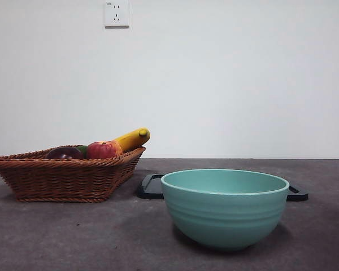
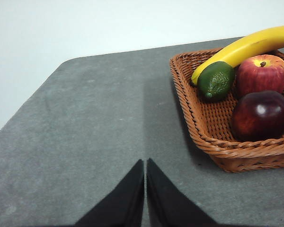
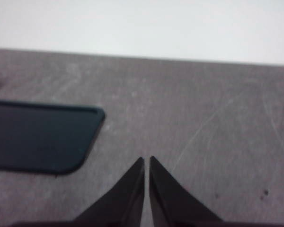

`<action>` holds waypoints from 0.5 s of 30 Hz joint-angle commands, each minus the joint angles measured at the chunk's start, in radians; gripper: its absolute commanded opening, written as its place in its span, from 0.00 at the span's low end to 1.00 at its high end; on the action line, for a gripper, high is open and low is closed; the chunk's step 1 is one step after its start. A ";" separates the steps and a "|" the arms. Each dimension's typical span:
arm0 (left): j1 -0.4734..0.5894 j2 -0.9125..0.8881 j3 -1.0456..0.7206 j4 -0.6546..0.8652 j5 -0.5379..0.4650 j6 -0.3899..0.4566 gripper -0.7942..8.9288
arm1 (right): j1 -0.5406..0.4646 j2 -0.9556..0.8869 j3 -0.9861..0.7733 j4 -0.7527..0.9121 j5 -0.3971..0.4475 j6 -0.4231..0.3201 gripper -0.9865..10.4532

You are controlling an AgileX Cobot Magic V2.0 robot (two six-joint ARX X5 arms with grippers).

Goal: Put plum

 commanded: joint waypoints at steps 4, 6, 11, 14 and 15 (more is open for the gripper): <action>0.002 -0.002 -0.021 -0.006 -0.003 -0.006 0.09 | -0.002 -0.002 -0.005 -0.021 0.000 0.010 0.10; 0.002 -0.001 -0.021 -0.005 -0.003 -0.006 0.09 | -0.002 -0.002 -0.005 -0.021 0.001 0.010 0.10; 0.002 -0.002 -0.021 -0.005 -0.003 -0.006 0.09 | -0.002 -0.002 -0.004 -0.013 0.001 0.011 0.10; 0.002 -0.002 -0.021 -0.006 -0.003 -0.006 0.09 | -0.002 -0.002 -0.004 -0.013 0.001 0.011 0.10; 0.002 -0.001 -0.021 -0.006 -0.003 -0.006 0.09 | -0.002 -0.002 -0.004 -0.013 0.001 0.011 0.10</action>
